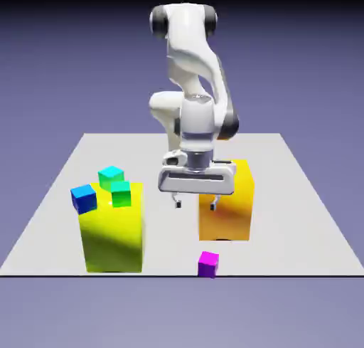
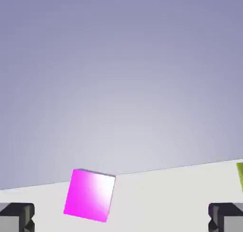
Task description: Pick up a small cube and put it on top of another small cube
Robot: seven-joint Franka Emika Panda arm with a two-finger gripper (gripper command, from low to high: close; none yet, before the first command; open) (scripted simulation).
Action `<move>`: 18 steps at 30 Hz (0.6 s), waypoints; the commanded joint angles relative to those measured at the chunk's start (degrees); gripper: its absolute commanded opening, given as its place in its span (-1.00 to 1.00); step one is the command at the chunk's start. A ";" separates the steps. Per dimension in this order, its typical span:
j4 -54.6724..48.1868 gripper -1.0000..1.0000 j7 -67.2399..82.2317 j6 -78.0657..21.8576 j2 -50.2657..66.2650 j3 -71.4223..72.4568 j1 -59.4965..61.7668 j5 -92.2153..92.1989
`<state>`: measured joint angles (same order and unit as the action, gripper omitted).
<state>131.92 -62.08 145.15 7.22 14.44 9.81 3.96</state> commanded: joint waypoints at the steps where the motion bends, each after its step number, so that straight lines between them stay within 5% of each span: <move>1: -1.52 0.00 -1.02 -1.50 2.08 0.75 0.55 0.21; 11: -16.64 0.00 -11.23 -16.52 22.82 8.26 6.02 2.27; 16: -15.46 0.00 -12.75 -8.48 29.82 5.85 3.92 4.93; 17: -15.46 -1.00 -12.75 -8.48 29.82 5.85 3.92 4.93; 18: -15.46 -1.00 -12.75 -8.48 29.82 5.85 3.92 4.93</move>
<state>116.46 -74.79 136.68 37.05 20.29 13.74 8.83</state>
